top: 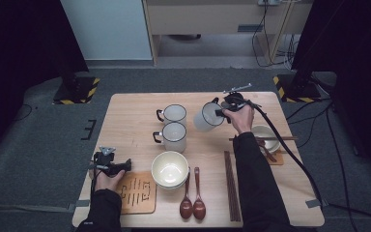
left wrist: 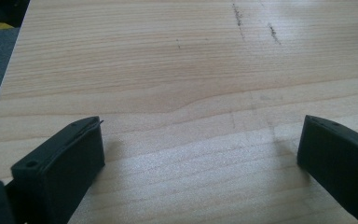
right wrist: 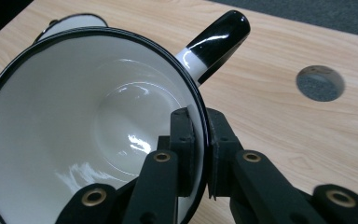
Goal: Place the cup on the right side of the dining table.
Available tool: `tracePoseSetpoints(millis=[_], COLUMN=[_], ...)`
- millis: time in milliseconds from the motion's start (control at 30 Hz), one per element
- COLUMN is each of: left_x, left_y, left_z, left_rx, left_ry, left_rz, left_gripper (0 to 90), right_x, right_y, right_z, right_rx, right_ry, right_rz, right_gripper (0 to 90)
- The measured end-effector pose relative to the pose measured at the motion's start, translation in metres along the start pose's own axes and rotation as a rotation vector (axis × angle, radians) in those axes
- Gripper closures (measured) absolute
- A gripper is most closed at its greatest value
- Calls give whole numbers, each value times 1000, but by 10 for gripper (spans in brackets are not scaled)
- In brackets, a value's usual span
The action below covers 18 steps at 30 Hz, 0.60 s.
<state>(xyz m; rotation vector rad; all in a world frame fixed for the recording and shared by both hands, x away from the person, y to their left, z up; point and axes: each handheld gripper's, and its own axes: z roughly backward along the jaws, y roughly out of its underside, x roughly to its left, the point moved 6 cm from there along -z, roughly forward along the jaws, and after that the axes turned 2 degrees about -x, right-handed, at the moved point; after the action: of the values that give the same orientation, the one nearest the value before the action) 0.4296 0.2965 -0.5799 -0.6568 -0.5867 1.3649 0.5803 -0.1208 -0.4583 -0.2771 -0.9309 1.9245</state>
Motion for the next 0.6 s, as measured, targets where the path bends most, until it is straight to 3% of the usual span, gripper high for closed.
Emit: tracePoseSetpoints(millis=[600], left_x=[0], left_y=[0], left_z=[0], left_rx=[0], left_ry=[0], left_rz=[0], left_gripper=[0], right_x=[-38], right_y=[5], right_z=[36], right_rx=[-49], right_ry=[33], right_rz=[-53], right_gripper=[833])
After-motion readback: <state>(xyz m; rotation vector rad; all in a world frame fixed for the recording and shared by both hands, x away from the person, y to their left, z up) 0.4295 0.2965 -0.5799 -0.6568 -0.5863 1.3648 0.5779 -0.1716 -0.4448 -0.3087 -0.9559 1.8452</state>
